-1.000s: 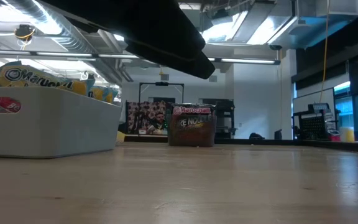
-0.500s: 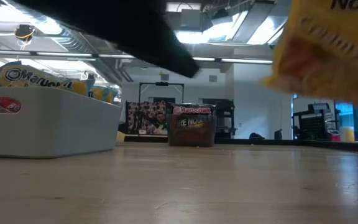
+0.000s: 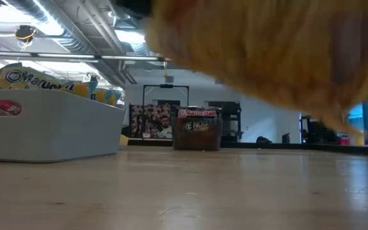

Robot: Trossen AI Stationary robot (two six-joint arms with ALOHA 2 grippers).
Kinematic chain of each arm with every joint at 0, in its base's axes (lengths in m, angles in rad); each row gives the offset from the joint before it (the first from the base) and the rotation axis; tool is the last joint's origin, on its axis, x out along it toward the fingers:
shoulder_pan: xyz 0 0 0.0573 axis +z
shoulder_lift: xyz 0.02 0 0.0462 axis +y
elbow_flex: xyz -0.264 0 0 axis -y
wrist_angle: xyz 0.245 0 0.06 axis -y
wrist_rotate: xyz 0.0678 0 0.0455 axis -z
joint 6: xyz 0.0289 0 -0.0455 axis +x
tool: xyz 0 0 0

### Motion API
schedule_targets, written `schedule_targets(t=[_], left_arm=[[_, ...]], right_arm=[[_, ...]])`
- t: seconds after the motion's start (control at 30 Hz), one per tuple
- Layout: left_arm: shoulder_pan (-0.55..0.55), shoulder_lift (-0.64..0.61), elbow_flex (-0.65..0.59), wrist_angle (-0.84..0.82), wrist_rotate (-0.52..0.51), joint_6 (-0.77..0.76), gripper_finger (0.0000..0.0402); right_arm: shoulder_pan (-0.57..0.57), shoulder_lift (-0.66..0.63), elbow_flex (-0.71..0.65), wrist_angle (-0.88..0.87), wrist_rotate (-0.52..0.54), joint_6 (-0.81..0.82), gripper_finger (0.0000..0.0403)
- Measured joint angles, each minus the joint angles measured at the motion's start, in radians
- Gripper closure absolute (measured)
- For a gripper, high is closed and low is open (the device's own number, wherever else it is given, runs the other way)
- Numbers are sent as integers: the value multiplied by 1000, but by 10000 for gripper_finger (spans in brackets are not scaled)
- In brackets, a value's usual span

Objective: Sort Maruchan noodles
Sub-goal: Put the bottom yellow noodle pack into the green bin

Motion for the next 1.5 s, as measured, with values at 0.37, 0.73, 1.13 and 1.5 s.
schedule_targets(t=[0.37,0.73,1.13,1.5], left_arm=[[18,12,0,119,202,59,129],[40,12,0,113,184,58,202],[45,13,1,28,157,-33,271],[78,13,1,-13,94,-225,272]], right_arm=[[-65,0,0,102,-61,-116,402],[-100,0,0,205,-43,-138,400],[-124,-60,1,91,-209,-86,237],[-50,-95,3,-196,250,20,116]])
